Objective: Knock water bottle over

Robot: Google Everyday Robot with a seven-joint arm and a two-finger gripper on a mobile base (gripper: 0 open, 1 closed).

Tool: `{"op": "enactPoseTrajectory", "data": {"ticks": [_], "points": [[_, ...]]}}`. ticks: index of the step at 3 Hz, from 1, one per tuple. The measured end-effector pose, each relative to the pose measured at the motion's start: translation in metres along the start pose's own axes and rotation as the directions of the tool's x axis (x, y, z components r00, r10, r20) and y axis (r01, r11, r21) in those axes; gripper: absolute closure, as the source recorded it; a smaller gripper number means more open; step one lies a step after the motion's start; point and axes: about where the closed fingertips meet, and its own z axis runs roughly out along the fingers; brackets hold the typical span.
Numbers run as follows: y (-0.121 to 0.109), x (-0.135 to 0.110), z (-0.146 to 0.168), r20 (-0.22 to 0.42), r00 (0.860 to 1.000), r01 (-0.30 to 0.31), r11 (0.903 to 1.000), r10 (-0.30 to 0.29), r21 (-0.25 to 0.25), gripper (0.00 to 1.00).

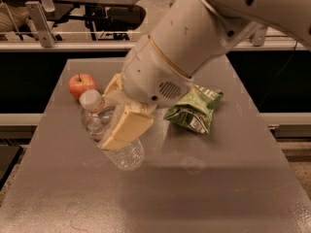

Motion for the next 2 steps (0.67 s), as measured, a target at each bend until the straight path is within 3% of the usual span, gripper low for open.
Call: {"op": "enactPoseTrajectory", "data": {"ticks": [1, 2], "points": [[-0.017, -0.002, 0.002, -0.156, 0.987, 0.027, 0.9996, -0.027, -0.003, 1.0], [-0.028, 0.008, 0.011, -0.319, 0.945, 0.063, 0.9979, -0.064, -0.012, 1.0]]}}
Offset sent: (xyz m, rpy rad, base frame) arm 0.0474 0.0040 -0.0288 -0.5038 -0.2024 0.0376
